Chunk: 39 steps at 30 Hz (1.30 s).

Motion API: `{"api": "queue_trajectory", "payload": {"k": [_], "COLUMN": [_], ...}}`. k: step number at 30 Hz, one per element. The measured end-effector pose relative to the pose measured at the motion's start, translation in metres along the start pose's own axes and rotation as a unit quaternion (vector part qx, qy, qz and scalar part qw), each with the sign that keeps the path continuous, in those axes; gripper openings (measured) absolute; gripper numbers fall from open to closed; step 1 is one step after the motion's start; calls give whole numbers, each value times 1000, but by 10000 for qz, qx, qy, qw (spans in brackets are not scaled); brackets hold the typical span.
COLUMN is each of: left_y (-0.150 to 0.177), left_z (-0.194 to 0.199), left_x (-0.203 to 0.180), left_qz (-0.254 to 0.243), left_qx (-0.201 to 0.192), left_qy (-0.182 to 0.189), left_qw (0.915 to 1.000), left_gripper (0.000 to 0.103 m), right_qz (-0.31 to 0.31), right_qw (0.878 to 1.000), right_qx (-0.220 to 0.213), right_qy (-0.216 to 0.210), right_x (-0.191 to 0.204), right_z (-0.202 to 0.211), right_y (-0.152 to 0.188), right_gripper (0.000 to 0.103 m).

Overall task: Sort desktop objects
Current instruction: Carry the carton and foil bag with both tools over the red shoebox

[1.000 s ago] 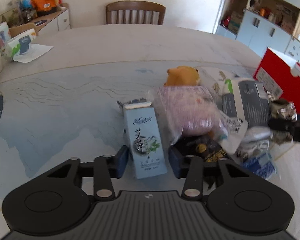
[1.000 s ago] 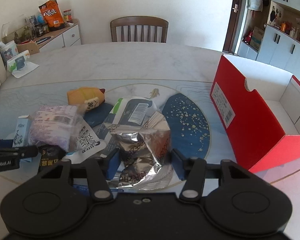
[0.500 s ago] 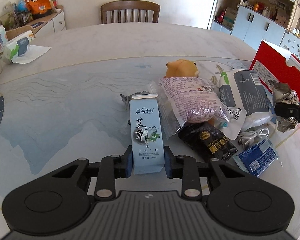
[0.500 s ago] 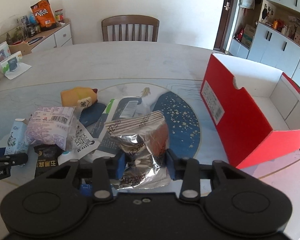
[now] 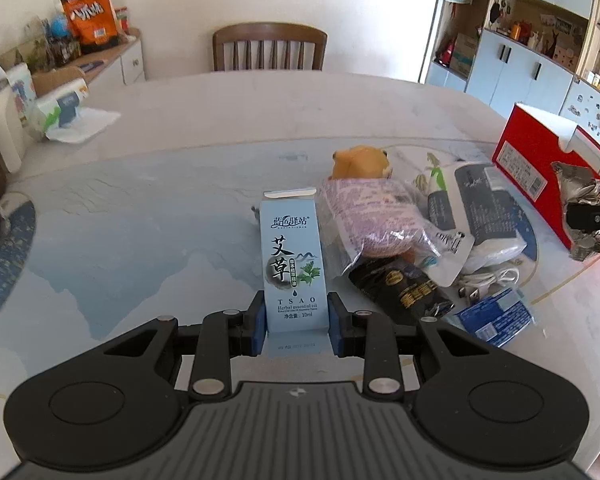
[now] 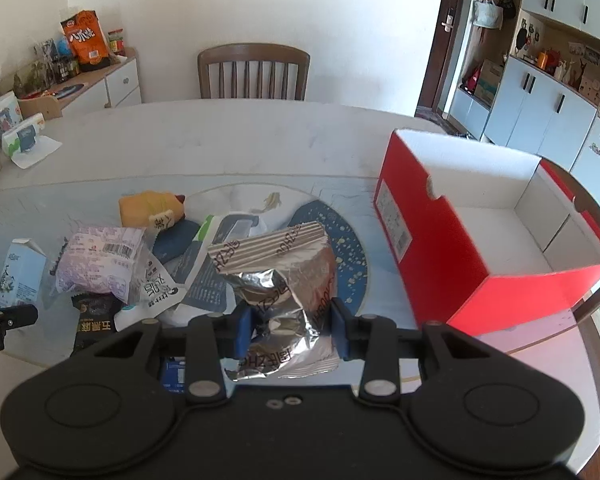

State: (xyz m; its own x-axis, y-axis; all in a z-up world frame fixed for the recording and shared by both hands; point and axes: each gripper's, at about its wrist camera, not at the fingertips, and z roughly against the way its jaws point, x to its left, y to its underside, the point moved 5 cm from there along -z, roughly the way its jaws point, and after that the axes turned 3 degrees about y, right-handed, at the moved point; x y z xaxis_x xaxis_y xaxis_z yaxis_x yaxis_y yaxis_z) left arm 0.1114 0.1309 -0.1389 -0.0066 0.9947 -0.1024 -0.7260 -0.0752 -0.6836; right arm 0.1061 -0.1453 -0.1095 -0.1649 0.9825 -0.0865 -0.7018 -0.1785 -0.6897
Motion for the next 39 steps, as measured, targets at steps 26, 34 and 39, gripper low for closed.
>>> {"api": "queue_trajectory", "payload": {"k": [26,34,39], "left_y": [-84,-117,-141], "left_z": [31,16,3], "left_x": [-178,-246,-285], "left_qz": [-512,-851,-1060], "left_qx": [-605,-672,-756], "left_qy": [533,833,1043], "left_qw": [9954,9906,9860], "left_gripper": [29,29,29], "right_qz": [-30,-151,-187], "right_qw": [9987,9981,9980], "right_qx": [-266,-331,-429], "right_qy": [-435,-492,-435], "right_x": [-114,-159,-188], "right_z": [30,23,20], "right_y": [-40,-45,-49], "right_gripper": [38,38,37]}}
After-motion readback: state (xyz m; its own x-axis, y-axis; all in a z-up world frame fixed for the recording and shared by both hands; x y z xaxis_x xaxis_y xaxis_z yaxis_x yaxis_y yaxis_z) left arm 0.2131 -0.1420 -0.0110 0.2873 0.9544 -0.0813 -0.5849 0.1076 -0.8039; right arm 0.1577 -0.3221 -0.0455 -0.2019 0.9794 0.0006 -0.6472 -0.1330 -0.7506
